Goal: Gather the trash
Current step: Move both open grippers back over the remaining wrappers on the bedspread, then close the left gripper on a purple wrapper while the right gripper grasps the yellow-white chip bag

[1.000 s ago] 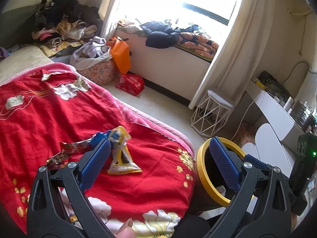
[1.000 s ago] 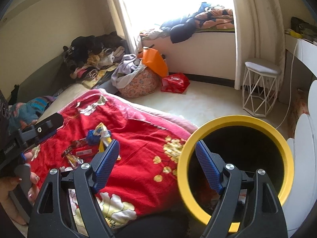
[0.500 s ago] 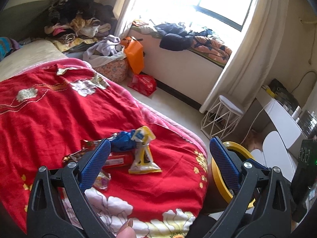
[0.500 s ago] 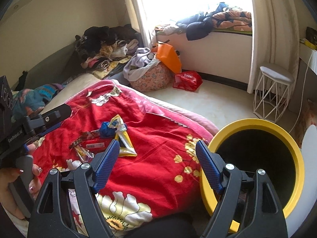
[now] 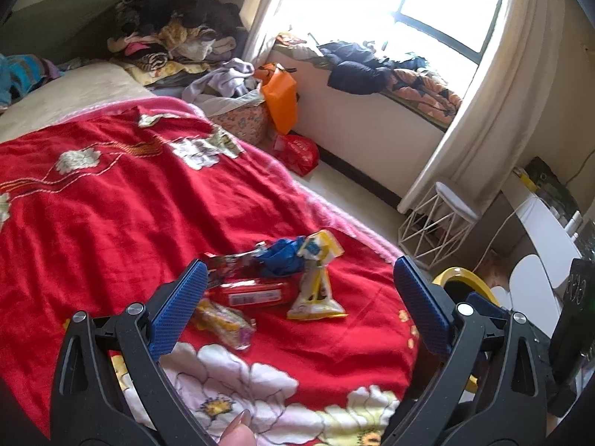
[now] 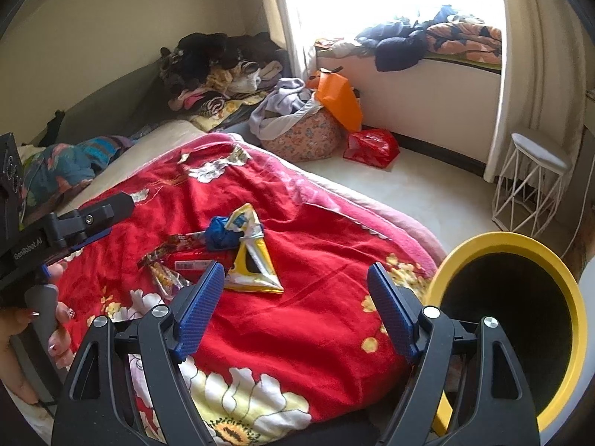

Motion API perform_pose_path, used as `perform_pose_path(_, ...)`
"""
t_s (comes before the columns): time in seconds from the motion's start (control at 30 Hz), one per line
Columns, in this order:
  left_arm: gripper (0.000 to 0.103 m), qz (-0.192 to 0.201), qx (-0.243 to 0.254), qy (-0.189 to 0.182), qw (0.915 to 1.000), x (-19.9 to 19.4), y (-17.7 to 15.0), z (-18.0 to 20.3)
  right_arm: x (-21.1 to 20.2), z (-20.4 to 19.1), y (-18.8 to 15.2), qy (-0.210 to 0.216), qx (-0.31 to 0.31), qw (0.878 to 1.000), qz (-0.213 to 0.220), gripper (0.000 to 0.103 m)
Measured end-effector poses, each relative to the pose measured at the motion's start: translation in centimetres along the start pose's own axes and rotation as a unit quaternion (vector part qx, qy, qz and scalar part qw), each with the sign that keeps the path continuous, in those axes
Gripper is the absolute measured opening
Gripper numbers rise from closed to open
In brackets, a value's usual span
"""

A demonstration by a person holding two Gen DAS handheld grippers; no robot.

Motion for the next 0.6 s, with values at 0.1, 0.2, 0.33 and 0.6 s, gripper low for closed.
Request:
perform_pose_path(0.1,0.092,-0.01,-0.008,0.011,0.9999,0.4,-0.5,-1.3,1.1,-0.7,-0.2,0.005,-0.01,1.0,-0.007,0.077)
perform_pose_path(0.2,0.092,-0.023,-0.015,0.025,0.9993,0.9,-1.2,-2.6,2.3,-1.1,-0.5,0.01,-0.014,1.0,-0.017,0.077)
perform_pose_path(0.33,0.092,-0.048,-0.037,0.038,0.9975,1.9,-2.4,-4.6,4.1,-1.4,-0.8,0.019,-0.017,0.999,-0.028,0.077)
perform_pose_path(0.6,0.077,-0.085,-0.078,0.038,0.9926,3.5,-4.3,-6.8,7.7,-1.3,-1.8,0.028,-0.011,0.998,-0.063,0.077)
Point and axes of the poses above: each gripper's, at about its wrist camera, not at the fingertips, and x roughly the way its jaws point, z to its right, y to its top, the point moved 5 cm from there along x, roughly the way its jaws point, and after that the axes turned 2 degrees about z, right-handed, at the moved point
